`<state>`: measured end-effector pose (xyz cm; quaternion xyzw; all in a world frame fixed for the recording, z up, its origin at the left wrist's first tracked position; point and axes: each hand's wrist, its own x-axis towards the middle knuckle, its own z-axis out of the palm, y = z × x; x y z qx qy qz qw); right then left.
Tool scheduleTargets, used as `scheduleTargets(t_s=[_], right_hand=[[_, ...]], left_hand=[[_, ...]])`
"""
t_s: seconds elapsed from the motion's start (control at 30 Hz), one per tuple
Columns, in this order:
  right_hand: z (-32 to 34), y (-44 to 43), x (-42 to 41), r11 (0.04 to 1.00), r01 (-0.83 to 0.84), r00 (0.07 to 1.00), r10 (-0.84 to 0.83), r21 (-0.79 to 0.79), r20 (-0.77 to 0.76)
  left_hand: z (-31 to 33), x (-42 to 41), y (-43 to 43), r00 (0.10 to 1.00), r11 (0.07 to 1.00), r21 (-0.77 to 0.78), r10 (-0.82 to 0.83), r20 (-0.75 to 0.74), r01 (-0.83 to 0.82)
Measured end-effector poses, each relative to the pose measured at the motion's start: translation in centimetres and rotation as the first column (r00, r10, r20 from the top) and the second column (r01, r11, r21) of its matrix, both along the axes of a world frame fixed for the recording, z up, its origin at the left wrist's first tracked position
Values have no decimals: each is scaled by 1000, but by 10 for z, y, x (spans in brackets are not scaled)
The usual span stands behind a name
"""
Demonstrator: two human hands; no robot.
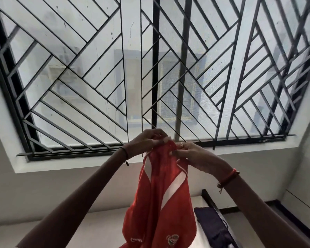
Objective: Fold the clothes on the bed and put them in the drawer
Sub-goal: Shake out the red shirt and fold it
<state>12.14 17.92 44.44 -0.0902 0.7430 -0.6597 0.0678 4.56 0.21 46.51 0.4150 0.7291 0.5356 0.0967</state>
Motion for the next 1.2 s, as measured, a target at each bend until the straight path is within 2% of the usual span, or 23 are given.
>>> scheduleTargets(t_s=[0.13,0.2,0.27,0.33,0.37,0.4,0.5,0.6,0.8,0.97,1.07,1.2], right_hand=[[-2,0,-3,994,68,997,-63,-90,52],[-2,-2,-5,984,121,992,-115,-127,60],[-1,-1,-5,976,139,990,-133,-170,51],[-1,3,-7,969,154,988,-149,-195,41],[0,5,-8,967,163,987,-159,-196,39],[0,7,-9,964,175,985,-170,-198,43],[1,7,-11,948,210,978,-199,-240,70],[2,2,-12,928,254,966,-230,-274,117],[2,7,-15,955,255,960,-233,-149,154],[9,15,-7,949,293,953,-300,118,45],[11,14,-6,954,280,957,-287,112,54],[11,14,-6,965,258,960,-262,57,102]], left_hand=[[3,-9,-8,995,995,-57,-85,-51,82],[2,-15,-11,992,994,-91,-69,-108,60],[-1,-18,-10,987,998,-47,35,-158,-43],[-8,-15,-10,942,962,86,273,-196,-261],[-13,-10,-11,922,932,151,352,-160,-330],[-21,-3,-12,928,923,182,359,-97,-338],[-55,19,-10,977,969,126,211,39,-215],[-86,36,2,980,976,139,151,126,-168],[-98,43,11,962,934,231,267,50,-271],[-91,35,3,910,891,220,414,-38,-396],[-90,32,2,864,859,213,493,-100,-466],[-83,35,2,880,865,260,466,-94,-430]])
